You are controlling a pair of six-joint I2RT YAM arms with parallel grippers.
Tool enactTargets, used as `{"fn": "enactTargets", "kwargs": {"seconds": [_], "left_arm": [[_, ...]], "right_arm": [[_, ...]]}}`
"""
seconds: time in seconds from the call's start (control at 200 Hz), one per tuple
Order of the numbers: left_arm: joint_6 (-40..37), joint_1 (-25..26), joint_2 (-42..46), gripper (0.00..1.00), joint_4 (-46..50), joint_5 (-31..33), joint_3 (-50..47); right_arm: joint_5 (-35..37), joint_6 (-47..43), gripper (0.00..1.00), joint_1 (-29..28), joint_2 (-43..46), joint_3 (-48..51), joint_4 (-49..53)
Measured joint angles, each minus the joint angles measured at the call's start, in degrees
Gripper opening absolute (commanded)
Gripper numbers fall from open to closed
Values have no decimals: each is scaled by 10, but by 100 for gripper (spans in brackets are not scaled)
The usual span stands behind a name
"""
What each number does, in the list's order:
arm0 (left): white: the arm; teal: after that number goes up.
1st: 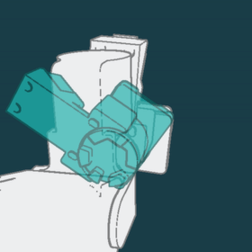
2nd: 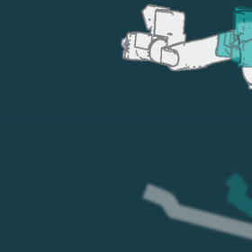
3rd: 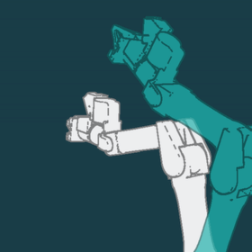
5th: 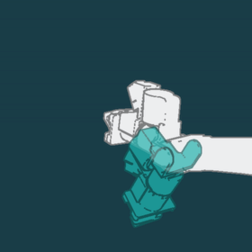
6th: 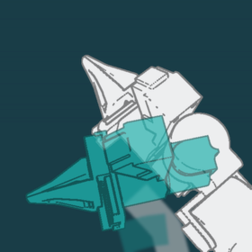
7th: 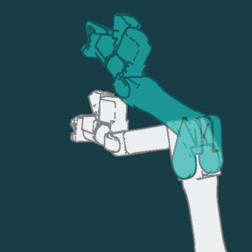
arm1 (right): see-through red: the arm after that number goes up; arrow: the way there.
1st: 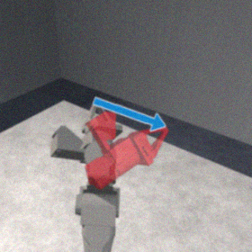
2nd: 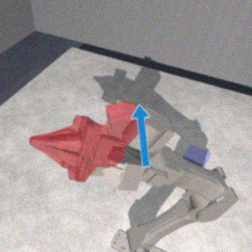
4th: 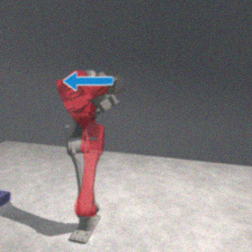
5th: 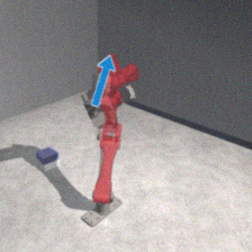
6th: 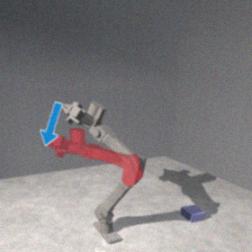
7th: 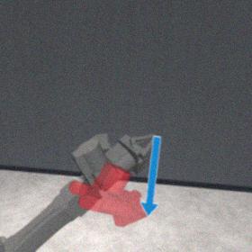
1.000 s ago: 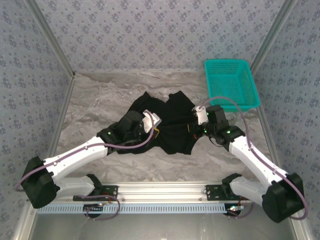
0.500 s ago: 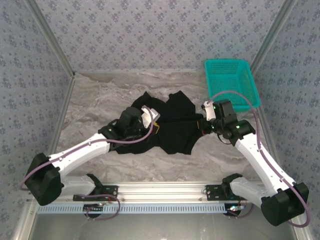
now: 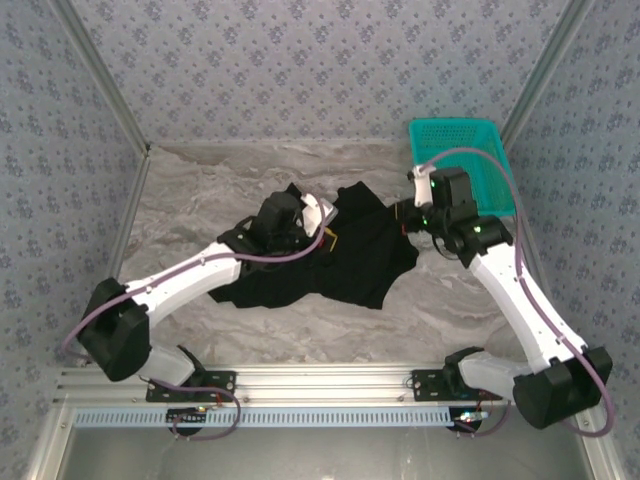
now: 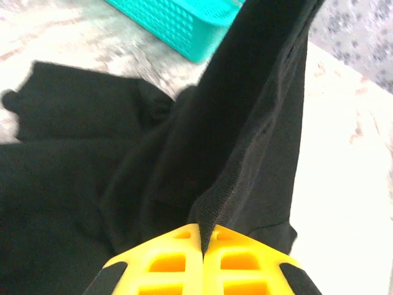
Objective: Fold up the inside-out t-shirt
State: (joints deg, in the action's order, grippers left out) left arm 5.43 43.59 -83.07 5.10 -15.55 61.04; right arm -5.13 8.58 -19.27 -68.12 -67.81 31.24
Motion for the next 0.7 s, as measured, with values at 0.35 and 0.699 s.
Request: {"fn": "enactTargets", "kwargs": {"seconds": [0.35, 0.699], "left_arm": [[13, -67, -6, 0, 28, 75, 115], [20, -100, 21, 0, 24, 92, 155]], "right_arm": [[28, 4, 0, -33, -107, -160, -92], [8, -15, 0, -50, -111, -216, -121]]}}
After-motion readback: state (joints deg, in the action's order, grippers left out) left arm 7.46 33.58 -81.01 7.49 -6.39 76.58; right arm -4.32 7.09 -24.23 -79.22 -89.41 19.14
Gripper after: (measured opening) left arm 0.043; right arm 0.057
